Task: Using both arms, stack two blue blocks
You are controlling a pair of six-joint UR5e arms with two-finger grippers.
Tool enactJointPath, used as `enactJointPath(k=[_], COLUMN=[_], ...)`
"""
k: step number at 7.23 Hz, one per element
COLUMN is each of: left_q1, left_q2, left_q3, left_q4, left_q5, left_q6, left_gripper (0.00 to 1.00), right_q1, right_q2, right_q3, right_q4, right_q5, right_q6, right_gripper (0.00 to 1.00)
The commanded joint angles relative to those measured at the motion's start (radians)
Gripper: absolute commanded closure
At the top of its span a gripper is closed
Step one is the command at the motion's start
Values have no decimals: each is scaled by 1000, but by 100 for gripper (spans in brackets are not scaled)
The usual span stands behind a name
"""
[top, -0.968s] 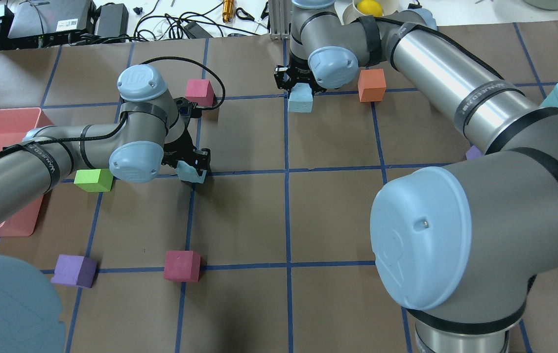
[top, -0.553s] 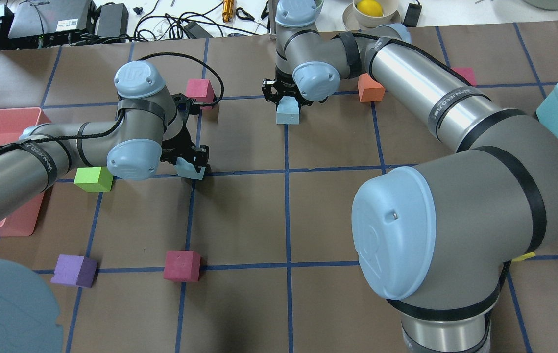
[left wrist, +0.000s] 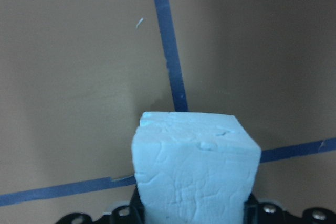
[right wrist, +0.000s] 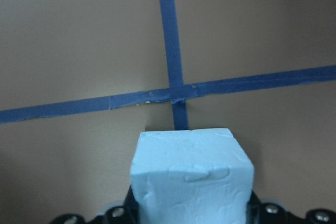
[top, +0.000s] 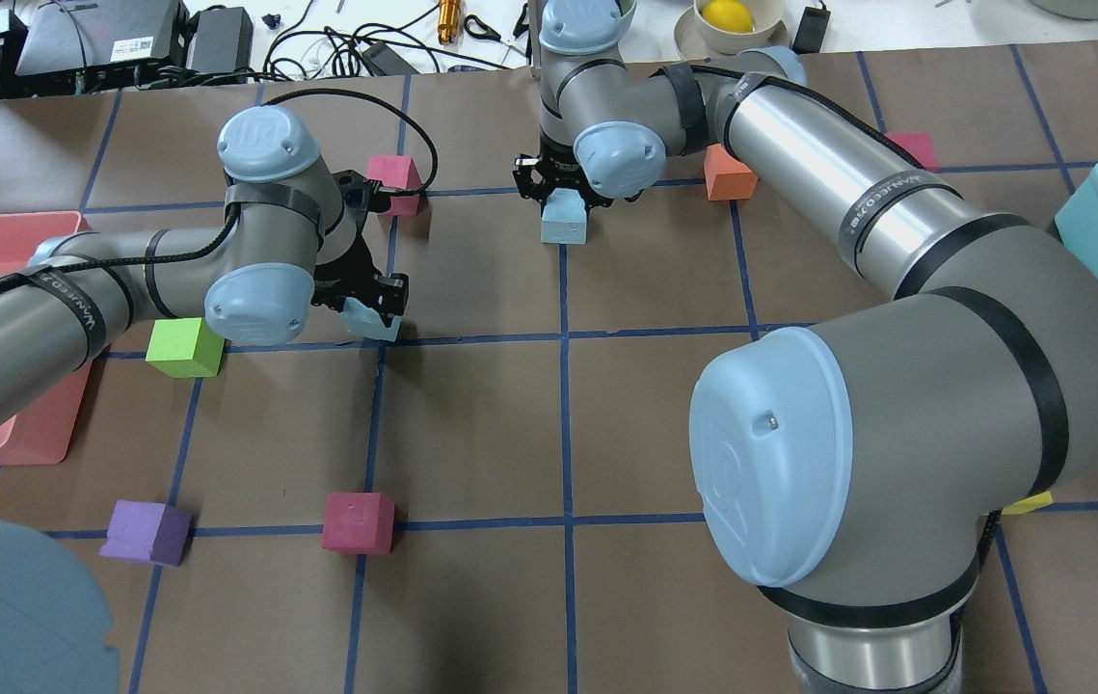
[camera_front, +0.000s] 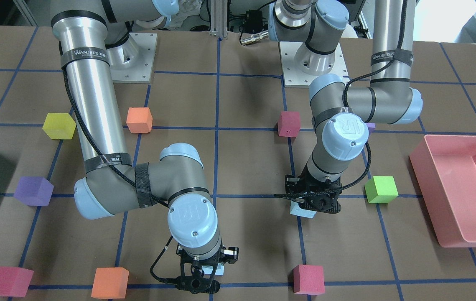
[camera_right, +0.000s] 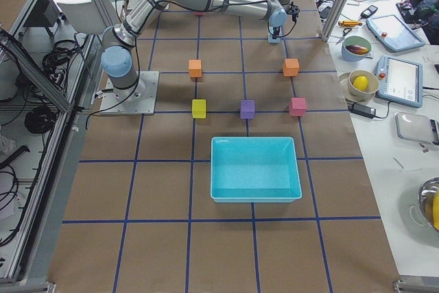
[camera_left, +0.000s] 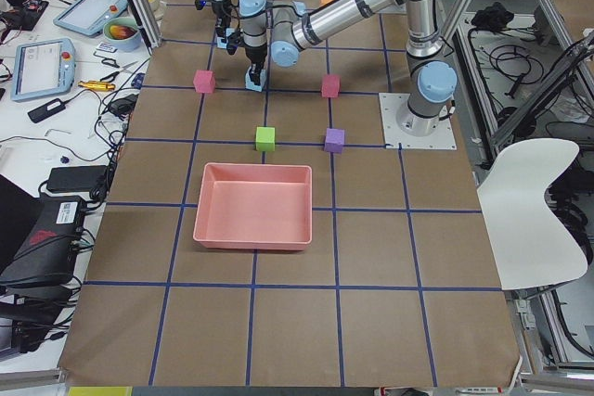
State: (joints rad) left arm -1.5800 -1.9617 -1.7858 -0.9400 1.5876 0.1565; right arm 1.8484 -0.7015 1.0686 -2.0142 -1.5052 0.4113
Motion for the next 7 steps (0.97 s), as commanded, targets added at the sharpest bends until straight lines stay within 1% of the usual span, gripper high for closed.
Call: enactJointPath(k=[1,2,3,4,5,6,7], left_q1=[-6,-6,-8,-8,-9,-20,-46], left_q2=[-19,-19,-23,-34,-49,-63,-78], left_q3=[72,115,176,236,273,296,325], left_q4=[-43,-81,-156,-221,-230,-237,-235], left_q5=[-1,-1,-3,-6,-8,-11,-8], left_q6=[-6,-6,-8,-9,-14,-43,-92], left_gripper=[100,100,100,100,100,100,100], right_q1=[0,0,0,-2,-15,-29,-53], right_q2=[2,-1,-16,-54,-100,-171,-215], right_q3=[-1,5,5,5,8,17,30], right_q4=[8,12,31,85,138,223,305], right_q5=[-1,-3,-13,-13,-15,-18,-20], right_q6=[6,7,7,6,0,-9,-11], right_gripper=[8,0,0,0,0,0,0])
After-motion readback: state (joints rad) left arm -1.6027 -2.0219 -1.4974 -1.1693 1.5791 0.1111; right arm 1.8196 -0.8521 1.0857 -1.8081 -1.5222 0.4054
